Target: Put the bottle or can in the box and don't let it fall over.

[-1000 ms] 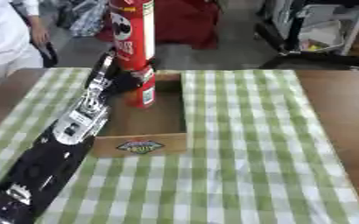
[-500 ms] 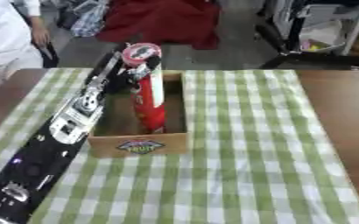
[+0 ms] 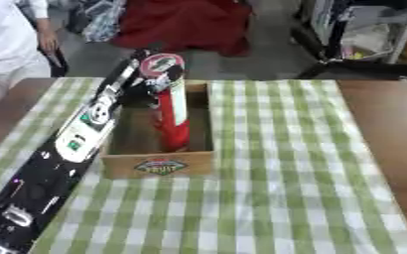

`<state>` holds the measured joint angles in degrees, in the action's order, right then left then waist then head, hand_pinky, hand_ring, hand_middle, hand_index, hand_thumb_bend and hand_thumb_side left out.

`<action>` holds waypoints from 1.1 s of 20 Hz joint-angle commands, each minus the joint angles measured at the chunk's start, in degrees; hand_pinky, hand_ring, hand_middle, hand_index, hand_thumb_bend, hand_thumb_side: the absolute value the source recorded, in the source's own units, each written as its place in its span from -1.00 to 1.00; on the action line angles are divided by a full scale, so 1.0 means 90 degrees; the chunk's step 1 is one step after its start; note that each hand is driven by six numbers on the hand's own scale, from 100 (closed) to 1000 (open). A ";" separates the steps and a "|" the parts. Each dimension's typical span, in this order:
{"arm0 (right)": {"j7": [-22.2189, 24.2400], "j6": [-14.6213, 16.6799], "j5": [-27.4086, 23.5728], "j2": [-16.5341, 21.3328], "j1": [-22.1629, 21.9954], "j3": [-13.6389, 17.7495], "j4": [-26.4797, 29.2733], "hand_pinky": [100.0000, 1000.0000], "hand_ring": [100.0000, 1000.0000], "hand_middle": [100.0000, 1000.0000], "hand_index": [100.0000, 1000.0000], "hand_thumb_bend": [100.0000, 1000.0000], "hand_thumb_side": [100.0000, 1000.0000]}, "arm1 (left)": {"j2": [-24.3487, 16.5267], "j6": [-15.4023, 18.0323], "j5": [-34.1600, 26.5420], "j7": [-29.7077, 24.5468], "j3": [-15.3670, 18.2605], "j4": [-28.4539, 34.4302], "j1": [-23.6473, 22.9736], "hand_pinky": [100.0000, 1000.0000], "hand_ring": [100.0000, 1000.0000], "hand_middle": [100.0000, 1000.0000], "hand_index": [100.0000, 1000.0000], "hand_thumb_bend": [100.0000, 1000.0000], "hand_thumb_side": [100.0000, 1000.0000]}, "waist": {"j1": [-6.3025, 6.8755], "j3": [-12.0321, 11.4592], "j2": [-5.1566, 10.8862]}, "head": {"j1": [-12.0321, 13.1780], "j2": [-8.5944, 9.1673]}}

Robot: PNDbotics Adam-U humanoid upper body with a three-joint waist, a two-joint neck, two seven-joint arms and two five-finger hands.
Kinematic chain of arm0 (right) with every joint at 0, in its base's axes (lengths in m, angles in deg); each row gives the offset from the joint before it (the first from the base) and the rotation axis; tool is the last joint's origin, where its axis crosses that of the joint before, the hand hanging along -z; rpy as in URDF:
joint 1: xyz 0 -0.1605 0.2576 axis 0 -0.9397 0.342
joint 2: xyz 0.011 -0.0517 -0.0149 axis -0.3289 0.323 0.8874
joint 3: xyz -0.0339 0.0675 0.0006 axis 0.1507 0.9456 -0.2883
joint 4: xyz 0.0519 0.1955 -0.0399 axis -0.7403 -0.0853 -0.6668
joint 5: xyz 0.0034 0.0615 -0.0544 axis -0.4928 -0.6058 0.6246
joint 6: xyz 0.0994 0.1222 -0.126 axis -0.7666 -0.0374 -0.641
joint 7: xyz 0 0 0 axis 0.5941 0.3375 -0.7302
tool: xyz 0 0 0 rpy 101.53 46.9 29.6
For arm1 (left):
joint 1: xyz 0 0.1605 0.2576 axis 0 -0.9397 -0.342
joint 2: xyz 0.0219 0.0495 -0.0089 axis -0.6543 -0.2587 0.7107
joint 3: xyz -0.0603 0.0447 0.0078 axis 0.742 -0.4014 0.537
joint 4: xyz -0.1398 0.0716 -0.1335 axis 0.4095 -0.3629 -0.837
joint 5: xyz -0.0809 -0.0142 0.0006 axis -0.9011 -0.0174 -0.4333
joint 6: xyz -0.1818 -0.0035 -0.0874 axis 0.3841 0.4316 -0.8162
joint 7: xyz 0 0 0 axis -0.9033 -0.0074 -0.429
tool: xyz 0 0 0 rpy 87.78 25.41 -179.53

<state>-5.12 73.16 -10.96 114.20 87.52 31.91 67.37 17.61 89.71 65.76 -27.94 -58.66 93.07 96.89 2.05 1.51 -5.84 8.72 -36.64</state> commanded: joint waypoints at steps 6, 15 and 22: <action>0.0003 0.0018 -0.0038 0.0156 0.0041 0.0055 0.0127 0.65 0.47 0.47 0.61 -1.00 0.38 | -0.0232 -0.0110 -0.0323 0.0239 0.0152 0.0415 0.0187 1.00 1.00 0.86 0.91 -0.33 0.24 | -0.0057 -0.0050 0.0170 | 0.0026 0.0000; -0.0007 0.0030 -0.0048 0.0170 0.0013 0.0052 0.0123 0.65 0.47 0.47 0.61 -1.00 0.37 | -0.0420 -0.0373 -0.0582 0.0245 0.0143 0.0852 0.0265 1.00 1.00 0.88 0.90 -0.28 0.28 | -0.0067 -0.0114 0.0270 | 0.0009 -0.0033; -0.0010 0.0033 -0.0051 0.0177 0.0027 0.0055 0.0135 0.64 0.48 0.47 0.61 -1.00 0.36 | -0.0548 -0.0459 -0.0783 0.0363 0.0221 0.1115 0.0238 1.00 1.00 0.82 0.85 -0.54 0.16 | -0.0061 -0.0130 0.0271 | -0.0078 -0.0113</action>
<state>-5.18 73.22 -10.99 114.19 86.95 31.92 67.37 14.56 85.74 59.41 -25.09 -57.44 101.54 97.93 1.68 0.38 -4.50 8.29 -37.42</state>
